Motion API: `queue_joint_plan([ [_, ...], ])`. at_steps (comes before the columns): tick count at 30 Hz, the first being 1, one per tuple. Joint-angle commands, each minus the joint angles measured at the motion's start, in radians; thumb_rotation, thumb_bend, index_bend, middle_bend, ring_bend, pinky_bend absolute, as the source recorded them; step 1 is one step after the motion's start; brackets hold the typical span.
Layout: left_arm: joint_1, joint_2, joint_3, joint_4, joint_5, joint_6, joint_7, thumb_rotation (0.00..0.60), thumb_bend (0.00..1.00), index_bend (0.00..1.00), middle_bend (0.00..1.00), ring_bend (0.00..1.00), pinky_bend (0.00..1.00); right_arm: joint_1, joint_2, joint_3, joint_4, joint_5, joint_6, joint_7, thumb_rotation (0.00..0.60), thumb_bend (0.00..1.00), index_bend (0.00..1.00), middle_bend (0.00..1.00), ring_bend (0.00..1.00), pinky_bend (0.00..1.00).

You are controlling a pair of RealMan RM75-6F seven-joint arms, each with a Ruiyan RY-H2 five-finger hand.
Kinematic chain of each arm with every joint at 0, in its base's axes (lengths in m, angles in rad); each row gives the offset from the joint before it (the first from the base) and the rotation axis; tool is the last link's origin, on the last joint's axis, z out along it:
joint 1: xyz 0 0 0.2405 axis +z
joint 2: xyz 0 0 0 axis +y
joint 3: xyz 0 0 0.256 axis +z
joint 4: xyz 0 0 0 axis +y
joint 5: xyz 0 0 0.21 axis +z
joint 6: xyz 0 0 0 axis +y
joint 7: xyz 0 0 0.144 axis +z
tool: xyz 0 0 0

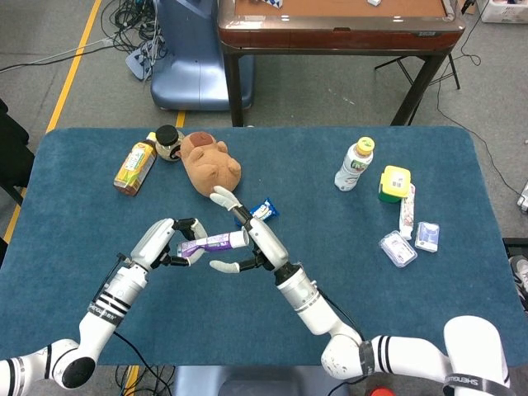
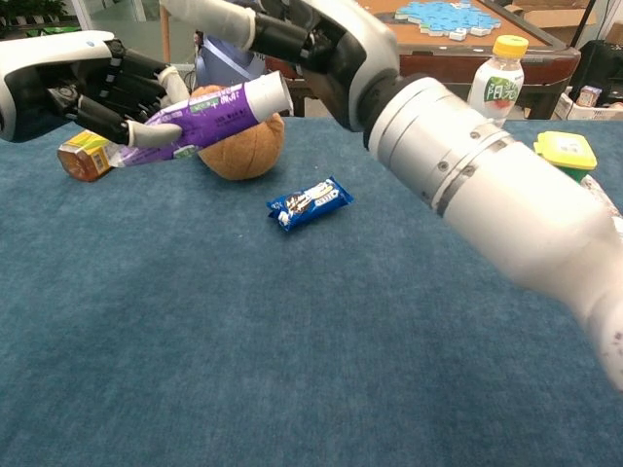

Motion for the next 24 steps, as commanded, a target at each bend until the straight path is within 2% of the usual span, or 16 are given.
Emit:
queue_joint_plan([
  [1,0.007,0.011,0.015,0.014,0.031,-0.001,-0.01,0.599,0.48,0.6,0.7,0.46,0.42,-0.025,0.073,-0.011,-0.066,-0.02,0.01,-0.029,0.442,0.0,0.0,0.0,0.0,0.0],
  [8,0.006,0.012,0.041,0.045,0.09,0.015,0.043,0.6,0.48,0.6,0.7,0.46,0.42,-0.056,0.216,-0.025,-0.179,-0.047,0.01,-0.102,0.443,0.0,0.0,0.0,0.0,0.0],
  [13,-0.011,-0.011,0.067,0.104,0.137,0.021,0.149,0.6,0.48,0.6,0.7,0.45,0.42,-0.084,0.317,-0.047,-0.23,-0.061,0.013,-0.175,0.443,0.0,0.0,0.0,0.0,0.0],
  [20,-0.038,-0.076,0.106,0.222,0.177,0.013,0.304,0.6,0.49,0.57,0.67,0.44,0.42,-0.13,0.422,-0.095,-0.256,-0.075,0.02,-0.242,0.442,0.0,0.0,0.0,0.0,0.0],
  [24,-0.045,-0.128,0.125,0.299,0.201,0.022,0.343,0.6,0.49,0.56,0.66,0.43,0.42,-0.154,0.471,-0.118,-0.251,-0.081,0.027,-0.258,0.442,0.0,0.0,0.0,0.0,0.0],
])
